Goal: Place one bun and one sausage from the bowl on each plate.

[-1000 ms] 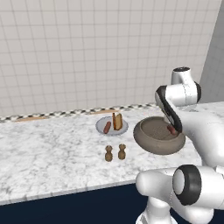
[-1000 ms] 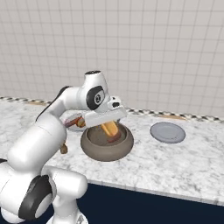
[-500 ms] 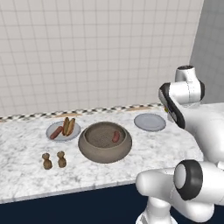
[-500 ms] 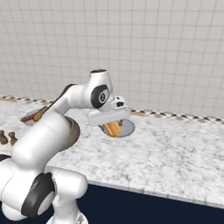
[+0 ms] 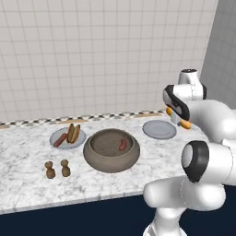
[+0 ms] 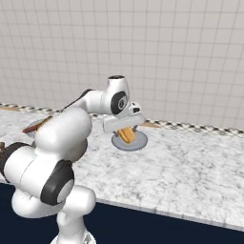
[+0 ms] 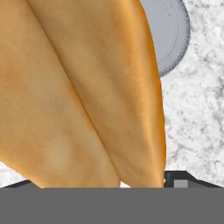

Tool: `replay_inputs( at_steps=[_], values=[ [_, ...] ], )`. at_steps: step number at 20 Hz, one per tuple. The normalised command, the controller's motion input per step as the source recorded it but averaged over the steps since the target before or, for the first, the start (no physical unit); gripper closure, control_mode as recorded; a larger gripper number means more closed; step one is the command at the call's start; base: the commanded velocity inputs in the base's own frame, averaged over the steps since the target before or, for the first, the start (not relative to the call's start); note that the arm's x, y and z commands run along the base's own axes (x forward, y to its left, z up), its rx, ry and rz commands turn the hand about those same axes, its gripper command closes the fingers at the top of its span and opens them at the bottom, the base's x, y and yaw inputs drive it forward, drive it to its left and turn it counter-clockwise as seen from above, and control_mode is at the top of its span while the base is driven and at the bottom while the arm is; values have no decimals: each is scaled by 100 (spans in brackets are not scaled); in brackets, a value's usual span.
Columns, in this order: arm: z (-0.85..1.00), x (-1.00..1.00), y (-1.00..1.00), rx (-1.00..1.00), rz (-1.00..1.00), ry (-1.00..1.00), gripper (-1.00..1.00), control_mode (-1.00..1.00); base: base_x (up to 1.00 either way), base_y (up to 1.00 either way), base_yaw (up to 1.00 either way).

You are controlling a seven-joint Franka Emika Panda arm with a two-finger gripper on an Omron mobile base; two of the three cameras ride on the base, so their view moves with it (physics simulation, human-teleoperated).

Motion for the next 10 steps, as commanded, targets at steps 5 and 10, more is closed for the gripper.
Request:
replay_inputs(
  at_steps=[5, 10],
  values=[
    [-71, 100, 0, 4, 9, 10, 100, -100, 0, 0, 0],
    [-52, 99, 3, 1, 3, 3, 100, -100, 0, 0, 0]
  ],
)
